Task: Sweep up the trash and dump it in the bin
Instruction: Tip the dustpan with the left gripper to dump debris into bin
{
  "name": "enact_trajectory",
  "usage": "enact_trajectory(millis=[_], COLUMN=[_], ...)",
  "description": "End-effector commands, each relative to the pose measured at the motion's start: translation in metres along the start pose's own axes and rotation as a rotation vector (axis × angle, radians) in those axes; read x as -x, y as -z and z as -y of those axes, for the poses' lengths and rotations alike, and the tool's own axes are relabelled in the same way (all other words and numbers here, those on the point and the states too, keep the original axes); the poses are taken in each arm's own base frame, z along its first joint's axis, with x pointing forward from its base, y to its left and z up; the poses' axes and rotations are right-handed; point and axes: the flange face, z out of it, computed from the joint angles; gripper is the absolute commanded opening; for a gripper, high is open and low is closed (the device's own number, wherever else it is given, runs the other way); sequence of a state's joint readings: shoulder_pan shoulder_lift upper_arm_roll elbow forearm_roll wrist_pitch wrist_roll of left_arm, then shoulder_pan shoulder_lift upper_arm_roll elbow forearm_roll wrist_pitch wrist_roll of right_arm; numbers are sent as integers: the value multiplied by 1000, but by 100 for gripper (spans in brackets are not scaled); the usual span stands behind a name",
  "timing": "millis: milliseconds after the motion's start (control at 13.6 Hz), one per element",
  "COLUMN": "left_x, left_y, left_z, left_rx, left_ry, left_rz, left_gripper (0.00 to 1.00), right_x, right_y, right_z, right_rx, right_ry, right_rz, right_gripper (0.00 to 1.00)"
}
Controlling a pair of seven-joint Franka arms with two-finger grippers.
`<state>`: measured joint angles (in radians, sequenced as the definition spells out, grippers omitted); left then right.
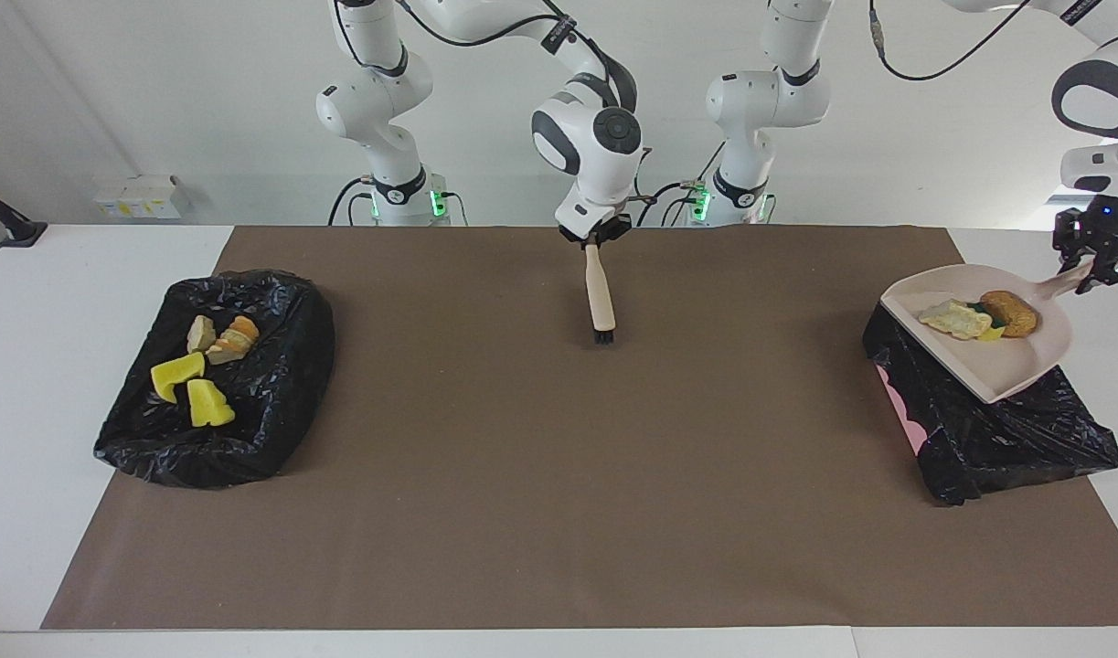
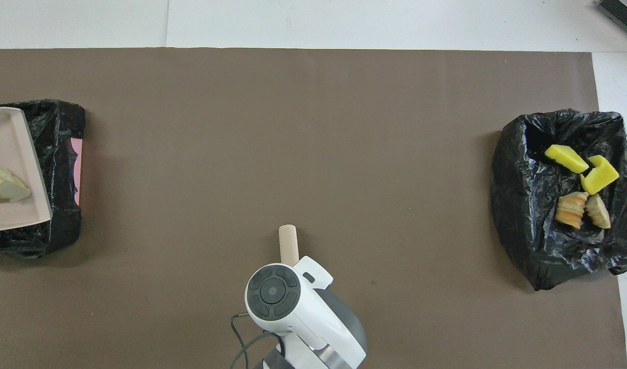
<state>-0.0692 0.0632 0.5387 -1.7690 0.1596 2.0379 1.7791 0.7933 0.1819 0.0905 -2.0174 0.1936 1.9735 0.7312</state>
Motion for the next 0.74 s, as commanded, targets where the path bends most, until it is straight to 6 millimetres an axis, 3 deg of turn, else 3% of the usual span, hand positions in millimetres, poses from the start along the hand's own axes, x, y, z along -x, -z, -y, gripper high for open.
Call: enact_trajectory(millis=[0,74,147,442,662], left_x=[16,17,16,9,-9], left_y=[5,4,0,-1,9], left_z=[24,24,24,20,25], left_rx=[-45,-47,-35,4,22], left_ry=[-80,-99,-97,-114,-158], left_rz=[186,234,256,434,555], left_gripper=[0,0,0,0,0], right_x=[0,-1,-2,-6,-16], right_y=[-10,-10,-8,27,62], right_z=[8,9,9,11,-2], right_rx=[-17,-16,-20,-41,-55], right_ry=[-60,-69,-74,-73,-79], right_rz=[8,7,4,-12,-36], right_gripper=[6,70,100,100,100])
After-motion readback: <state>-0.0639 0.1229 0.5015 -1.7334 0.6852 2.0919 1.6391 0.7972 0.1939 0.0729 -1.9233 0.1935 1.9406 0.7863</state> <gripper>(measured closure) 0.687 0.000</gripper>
